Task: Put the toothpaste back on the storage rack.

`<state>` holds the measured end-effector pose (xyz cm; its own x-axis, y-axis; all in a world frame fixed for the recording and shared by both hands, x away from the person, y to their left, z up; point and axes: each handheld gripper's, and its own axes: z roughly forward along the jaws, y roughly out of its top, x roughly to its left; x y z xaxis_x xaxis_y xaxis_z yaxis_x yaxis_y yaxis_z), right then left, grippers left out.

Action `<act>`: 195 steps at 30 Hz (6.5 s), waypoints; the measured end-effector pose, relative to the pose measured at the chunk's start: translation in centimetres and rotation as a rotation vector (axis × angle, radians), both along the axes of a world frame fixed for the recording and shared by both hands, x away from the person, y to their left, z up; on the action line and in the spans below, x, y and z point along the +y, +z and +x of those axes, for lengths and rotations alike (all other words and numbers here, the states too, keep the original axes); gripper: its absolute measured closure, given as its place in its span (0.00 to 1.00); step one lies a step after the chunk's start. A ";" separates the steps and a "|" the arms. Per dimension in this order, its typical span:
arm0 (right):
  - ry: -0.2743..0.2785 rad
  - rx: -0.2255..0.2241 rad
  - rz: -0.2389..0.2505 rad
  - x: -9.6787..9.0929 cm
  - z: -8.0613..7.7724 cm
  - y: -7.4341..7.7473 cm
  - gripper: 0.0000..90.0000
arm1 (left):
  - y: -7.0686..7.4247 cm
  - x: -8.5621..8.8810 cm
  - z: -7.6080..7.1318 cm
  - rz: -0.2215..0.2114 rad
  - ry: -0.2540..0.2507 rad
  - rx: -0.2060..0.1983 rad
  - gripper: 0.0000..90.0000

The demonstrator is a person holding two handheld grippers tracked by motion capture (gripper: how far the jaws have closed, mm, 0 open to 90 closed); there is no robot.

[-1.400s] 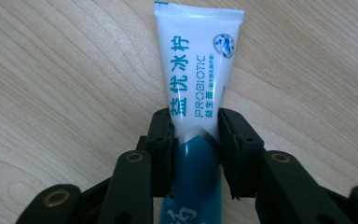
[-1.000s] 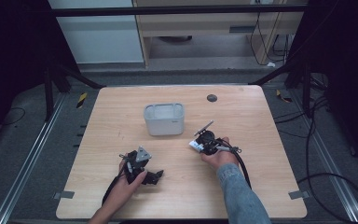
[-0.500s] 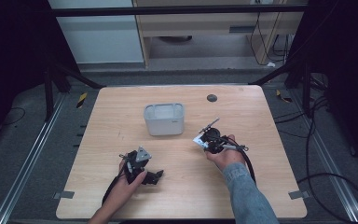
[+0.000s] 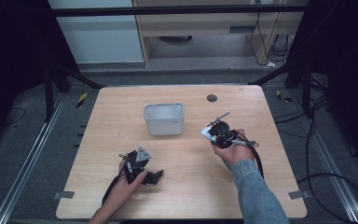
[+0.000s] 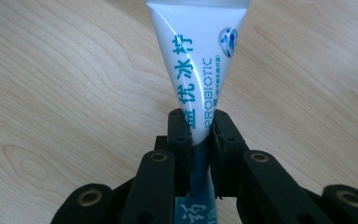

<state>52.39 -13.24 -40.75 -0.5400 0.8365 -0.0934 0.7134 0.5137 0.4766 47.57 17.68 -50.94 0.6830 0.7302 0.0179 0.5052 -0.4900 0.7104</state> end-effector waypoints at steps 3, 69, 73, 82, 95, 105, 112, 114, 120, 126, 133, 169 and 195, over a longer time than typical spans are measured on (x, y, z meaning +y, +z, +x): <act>-0.012 -0.020 0.010 -0.5 0.0 0.6 0.89 | 0.0 0.0 0.0 0.000 0.000 0.000 0.00; -0.045 -0.415 0.291 2.7 2.0 7.6 0.89 | 0.0 0.0 0.0 0.002 -0.002 0.000 0.00; -0.046 -0.442 0.290 3.5 2.4 8.4 0.89 | 0.0 0.0 0.0 0.003 -0.002 0.001 0.00; -0.059 -0.497 0.299 4.9 3.7 10.3 0.89 | 0.0 0.0 0.0 0.003 -0.004 0.001 0.00; -0.046 -0.545 0.332 6.5 4.6 12.4 0.89 | 0.0 0.0 0.0 0.003 -0.005 0.001 0.00; -0.042 -0.550 0.381 7.8 6.2 13.2 0.89 | 0.0 0.0 0.0 0.004 -0.006 0.001 0.00; -0.027 -0.550 0.381 9.0 6.9 13.4 0.89 | 0.0 0.0 0.0 0.003 -0.006 0.001 0.00; -0.011 -0.544 0.378 9.6 7.1 13.3 0.89 | 0.0 0.0 0.0 0.003 -0.006 0.001 0.00; 0.018 -0.543 0.377 11.1 7.8 13.0 0.89 | 0.0 0.0 0.0 0.003 -0.005 0.001 0.00; 0.016 -0.540 0.412 12.0 8.5 12.9 0.89 | 0.0 0.0 0.0 0.002 -0.005 0.001 0.00; 0.021 -0.527 0.409 13.0 8.9 12.2 0.88 | 0.0 0.0 0.0 0.002 -0.004 0.001 0.00; 0.037 -0.497 0.417 15.2 9.2 8.3 0.88 | 0.0 0.0 0.0 0.002 -0.005 0.001 0.00; 0.033 -0.459 0.360 15.7 9.4 5.8 0.88 | 0.0 0.0 0.0 0.002 -0.005 0.001 0.00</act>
<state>61.83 2.47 -34.97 -0.5376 0.8424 -0.0365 0.3794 0.2803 0.8818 47.60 17.70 -50.92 0.6867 0.7267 0.0187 0.5036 -0.4941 0.7087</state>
